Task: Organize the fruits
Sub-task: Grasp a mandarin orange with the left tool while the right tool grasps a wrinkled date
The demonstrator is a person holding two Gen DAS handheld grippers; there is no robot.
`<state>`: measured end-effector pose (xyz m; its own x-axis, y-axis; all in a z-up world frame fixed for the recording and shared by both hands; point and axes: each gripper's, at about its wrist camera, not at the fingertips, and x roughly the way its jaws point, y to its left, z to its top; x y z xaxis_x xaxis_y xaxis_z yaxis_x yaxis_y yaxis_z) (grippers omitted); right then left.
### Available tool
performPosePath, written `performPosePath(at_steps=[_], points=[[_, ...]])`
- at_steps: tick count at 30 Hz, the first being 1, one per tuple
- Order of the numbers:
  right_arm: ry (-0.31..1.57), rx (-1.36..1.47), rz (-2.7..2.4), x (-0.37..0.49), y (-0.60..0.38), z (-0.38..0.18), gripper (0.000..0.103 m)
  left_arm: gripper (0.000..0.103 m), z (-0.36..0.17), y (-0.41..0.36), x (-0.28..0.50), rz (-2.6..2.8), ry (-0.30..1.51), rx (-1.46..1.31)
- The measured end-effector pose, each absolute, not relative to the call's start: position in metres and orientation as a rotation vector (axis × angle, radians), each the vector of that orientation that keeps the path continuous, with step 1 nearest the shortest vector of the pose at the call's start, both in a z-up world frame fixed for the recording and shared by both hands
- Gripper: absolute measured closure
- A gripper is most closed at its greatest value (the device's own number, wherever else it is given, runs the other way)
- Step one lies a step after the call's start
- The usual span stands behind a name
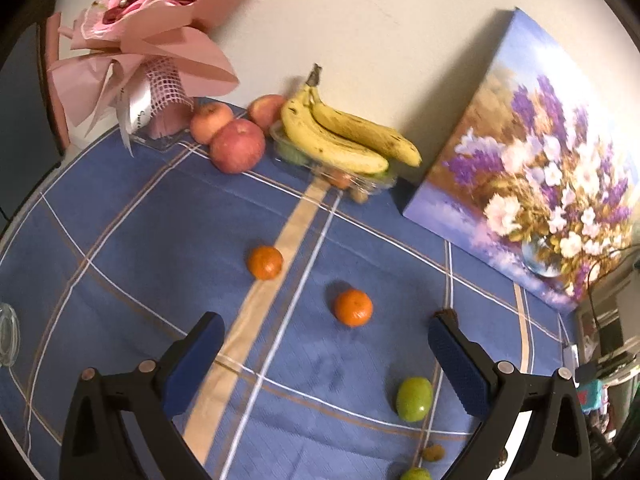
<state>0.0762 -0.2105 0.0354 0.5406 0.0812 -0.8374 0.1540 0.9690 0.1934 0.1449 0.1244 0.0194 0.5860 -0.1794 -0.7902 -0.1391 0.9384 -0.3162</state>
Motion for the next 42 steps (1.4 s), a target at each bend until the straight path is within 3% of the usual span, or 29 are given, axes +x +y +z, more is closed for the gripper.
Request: performPosePath(at_steps=[11,18,21,24,28,30,33,36,38,42], points=[[1.032,0.263,0.061,0.141,-0.175,0.051,0.013,0.006,-0.009,0.147,0.187,0.017,0.978,-0.377],[1.137,0.231,0.07,0.175,-0.154,0.008,0.013,0.007,-0.04,0.147,0.213,0.026,1.02,-0.403],[1.191,0.215,0.085,0.187,-0.143,-0.02,0.013,0.019,-0.057,0.148,0.222,0.04,1.043,-0.396],[1.237,0.205,0.091,0.195,-0.135,-0.044,0.015,0.02,-0.067,0.15,0.229,0.047,1.037,-0.404],[1.27,0.197,0.088,0.204,-0.13,-0.065,0.03,0.031,-0.082,0.15,0.237,0.053,1.054,-0.403],[1.273,0.191,0.082,0.206,-0.13,-0.069,0.03,0.046,-0.086,0.153,0.238,0.051,1.048,-0.428],[1.268,0.165,0.085,0.209,-0.127,-0.071,0.04,0.065,-0.087,0.156,0.238,0.067,1.046,-0.435],[1.261,0.151,0.089,0.21,-0.126,-0.071,0.046,0.066,-0.087,0.159,0.236,0.064,1.04,-0.449],[1.258,0.144,0.089,0.21,-0.125,-0.071,0.059,0.066,-0.086,0.163,0.233,0.066,1.039,-0.467],[1.248,0.136,0.091,0.211,-0.123,-0.069,0.068,0.066,-0.083,0.166,0.229,0.07,1.043,-0.482]])
